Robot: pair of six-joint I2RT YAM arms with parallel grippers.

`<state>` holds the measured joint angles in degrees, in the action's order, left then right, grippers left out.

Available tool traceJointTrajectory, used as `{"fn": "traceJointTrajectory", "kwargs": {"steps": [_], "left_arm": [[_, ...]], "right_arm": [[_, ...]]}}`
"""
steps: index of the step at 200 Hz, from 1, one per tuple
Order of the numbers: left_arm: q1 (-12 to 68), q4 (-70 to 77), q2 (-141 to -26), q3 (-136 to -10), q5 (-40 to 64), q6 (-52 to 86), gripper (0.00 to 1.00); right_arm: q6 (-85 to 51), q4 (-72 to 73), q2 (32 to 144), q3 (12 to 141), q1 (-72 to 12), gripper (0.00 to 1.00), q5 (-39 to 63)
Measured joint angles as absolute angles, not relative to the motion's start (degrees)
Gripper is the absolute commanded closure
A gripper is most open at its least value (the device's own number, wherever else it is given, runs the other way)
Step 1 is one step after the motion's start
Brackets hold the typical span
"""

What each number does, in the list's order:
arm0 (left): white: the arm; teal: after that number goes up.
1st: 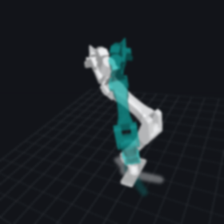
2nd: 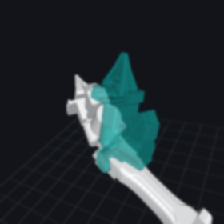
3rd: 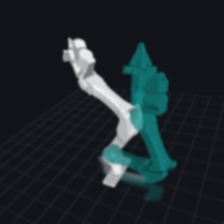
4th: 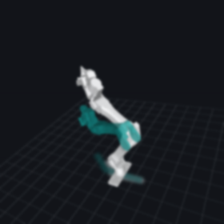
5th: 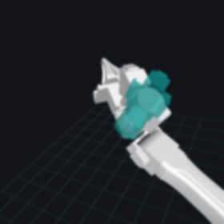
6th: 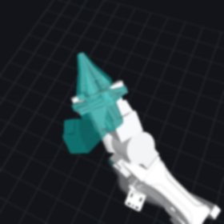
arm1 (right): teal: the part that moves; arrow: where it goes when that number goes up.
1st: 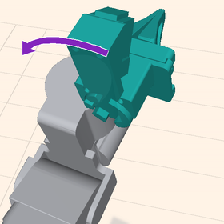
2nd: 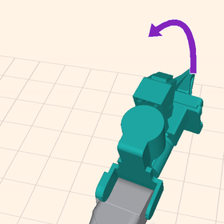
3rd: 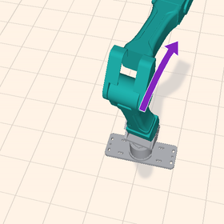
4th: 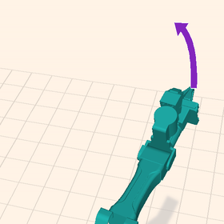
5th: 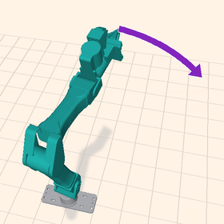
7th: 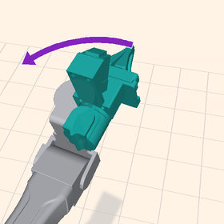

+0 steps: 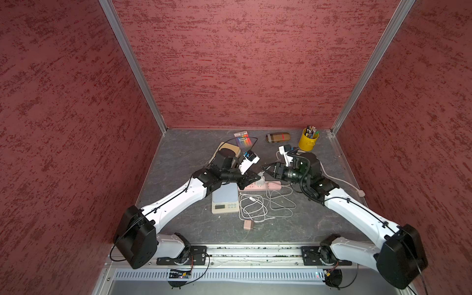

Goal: Charge the electronic scale
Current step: Pick up the charging cable from the center of the board.

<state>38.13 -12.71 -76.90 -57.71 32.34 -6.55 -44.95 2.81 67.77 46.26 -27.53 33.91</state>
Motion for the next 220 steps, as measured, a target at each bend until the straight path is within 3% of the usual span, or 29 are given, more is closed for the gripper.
{"fn": "traceJointTrajectory", "kwargs": {"steps": [113, 160, 167, 175, 182, 188, 197, 220], "left_arm": [[39.9, -12.8, -75.3, -57.0, 26.0, -10.0, 0.93], [40.6, -13.4, -75.4, -56.9, 24.3, -11.0, 0.92], [40.6, -13.3, -75.4, -56.9, 24.1, -11.1, 0.92], [40.6, -13.1, -75.4, -56.9, 23.9, -11.2, 0.87], [40.6, -13.1, -75.4, -56.9, 23.7, -11.2, 0.76], [40.6, -13.1, -75.4, -56.9, 23.7, -11.2, 0.6], [40.6, -12.9, -75.4, -56.9, 23.8, -11.2, 0.48], [38.6, -11.9, -74.8, -56.0, 27.0, -8.6, 0.41]], "right_arm": [[-45.2, 0.8, 69.8, 47.4, -28.2, 0.67, 40.7], [-45.1, 1.1, 72.4, 48.1, -28.6, 1.0, 42.7], [-45.1, 1.0, 72.6, 48.4, -28.6, 1.0, 42.9], [-44.6, 1.1, 72.8, 48.6, -28.7, 1.0, 43.2], [-44.2, 1.0, 73.0, 48.7, -28.7, 1.0, 43.3], [-43.8, 0.9, 73.1, 48.9, -28.7, 1.0, 43.4], [-42.2, 0.1, 73.3, 49.5, -28.7, 1.0, 43.3], [-35.5, -5.5, 74.3, 53.6, -28.7, 1.0, 42.8]]}}
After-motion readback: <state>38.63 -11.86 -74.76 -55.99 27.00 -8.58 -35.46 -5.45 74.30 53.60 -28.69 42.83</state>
